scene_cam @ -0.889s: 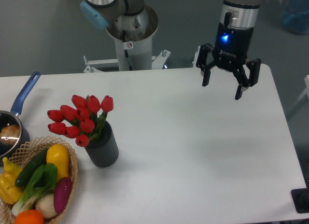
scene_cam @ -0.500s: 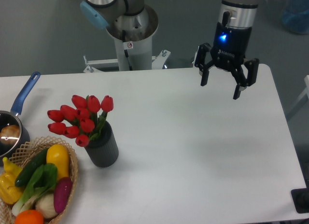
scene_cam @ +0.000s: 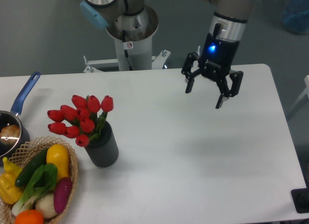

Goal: Pick up the flowers from the vase
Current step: 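Move the open gripper toward the red tulips in the grey vase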

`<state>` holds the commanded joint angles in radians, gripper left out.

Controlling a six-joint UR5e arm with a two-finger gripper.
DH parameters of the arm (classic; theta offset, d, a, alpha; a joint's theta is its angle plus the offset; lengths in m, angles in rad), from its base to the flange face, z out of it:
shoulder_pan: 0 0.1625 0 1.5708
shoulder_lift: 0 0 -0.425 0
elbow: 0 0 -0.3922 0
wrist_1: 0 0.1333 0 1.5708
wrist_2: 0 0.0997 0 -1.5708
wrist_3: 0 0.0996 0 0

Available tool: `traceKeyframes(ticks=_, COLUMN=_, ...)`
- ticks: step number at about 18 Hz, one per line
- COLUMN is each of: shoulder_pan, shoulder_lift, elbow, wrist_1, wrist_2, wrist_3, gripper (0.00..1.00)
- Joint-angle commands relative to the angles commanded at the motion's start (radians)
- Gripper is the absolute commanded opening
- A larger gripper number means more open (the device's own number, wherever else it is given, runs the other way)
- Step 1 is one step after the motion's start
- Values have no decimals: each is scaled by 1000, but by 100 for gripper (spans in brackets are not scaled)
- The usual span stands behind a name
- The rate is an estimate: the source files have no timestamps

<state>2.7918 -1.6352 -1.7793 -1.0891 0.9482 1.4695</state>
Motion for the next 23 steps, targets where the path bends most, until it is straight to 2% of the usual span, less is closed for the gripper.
traceKeyframes(ticks=3, shoulder_pan=-9, shoulder_lift=-11, elbow=-9, wrist_1=0, wrist_2=-95, wrist_3=0, gripper=100)
traceKeyframes(ticks=9, shoulder_pan=-83, shoulder_lift=-9, elbow=-81, wrist_1=0, wrist_2=-100, wrist_3=3, gripper=100)
traceKeyframes(ticks=12, shoulder_pan=-116, shoulder_lift=-14, elbow=-95, wrist_1=-6, wrist_2=-108, wrist_3=29, gripper=100)
traceKeyframes(ticks=15, shoulder_pan=-120, shoulder_lift=-18, elbow=-103, wrist_1=-26, wrist_2=-112, wrist_3=28, gripper=100)
traceKeyframes(ticks=19, shoulder_pan=-124, shoulder_lift=-20, elbow=-104, wrist_1=-31, wrist_2=-163, wrist_3=17, gripper=100)
traceKeyframes(ticks=23, shoulder_pan=-124, shoulder_lift=-18, elbow=-117, wrist_1=-29, wrist_2=-164, wrist_3=18, gripper=100)
